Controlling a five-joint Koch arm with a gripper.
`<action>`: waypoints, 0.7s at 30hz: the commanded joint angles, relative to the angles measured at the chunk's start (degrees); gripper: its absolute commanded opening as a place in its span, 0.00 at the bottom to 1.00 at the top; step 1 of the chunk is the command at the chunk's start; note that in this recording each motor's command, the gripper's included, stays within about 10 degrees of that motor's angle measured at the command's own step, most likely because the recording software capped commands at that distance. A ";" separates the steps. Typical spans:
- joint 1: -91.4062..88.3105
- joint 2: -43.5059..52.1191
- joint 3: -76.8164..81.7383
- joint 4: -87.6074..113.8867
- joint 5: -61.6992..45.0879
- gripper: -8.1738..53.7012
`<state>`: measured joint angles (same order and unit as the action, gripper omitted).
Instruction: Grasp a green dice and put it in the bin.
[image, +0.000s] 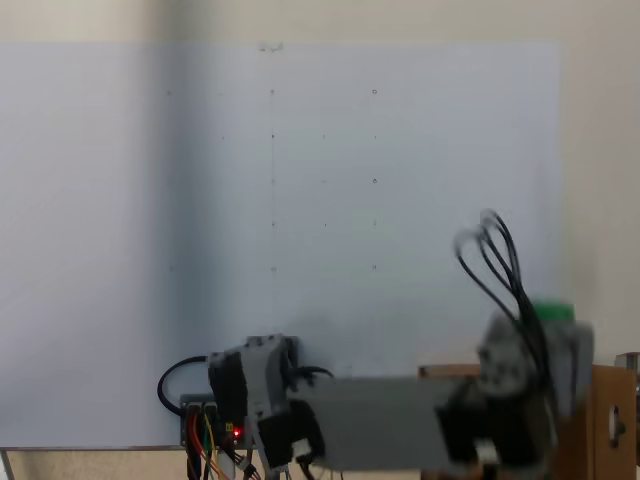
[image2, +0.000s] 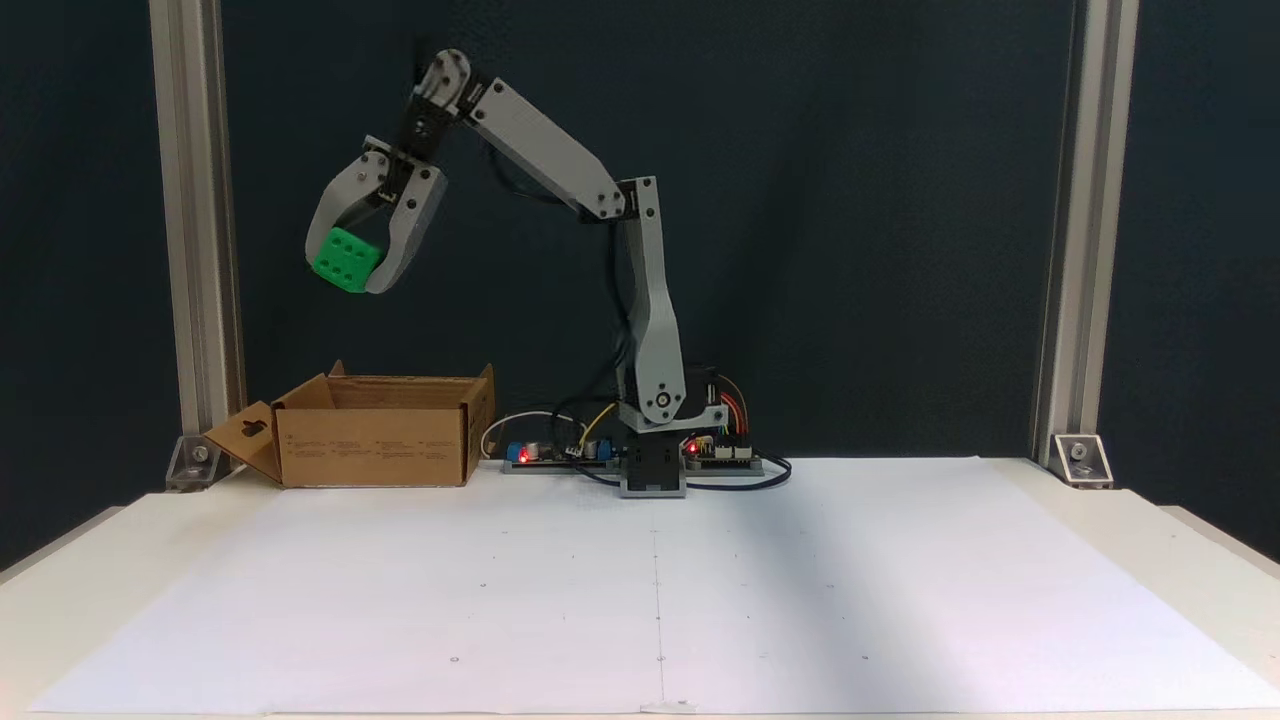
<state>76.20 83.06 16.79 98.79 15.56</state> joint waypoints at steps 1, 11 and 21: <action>4.48 2.02 -2.90 5.19 -6.15 0.32; 28.04 -0.53 5.19 5.27 -20.39 0.32; 29.62 -0.70 27.60 -4.57 -25.22 0.34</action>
<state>105.47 82.09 45.53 97.47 -6.06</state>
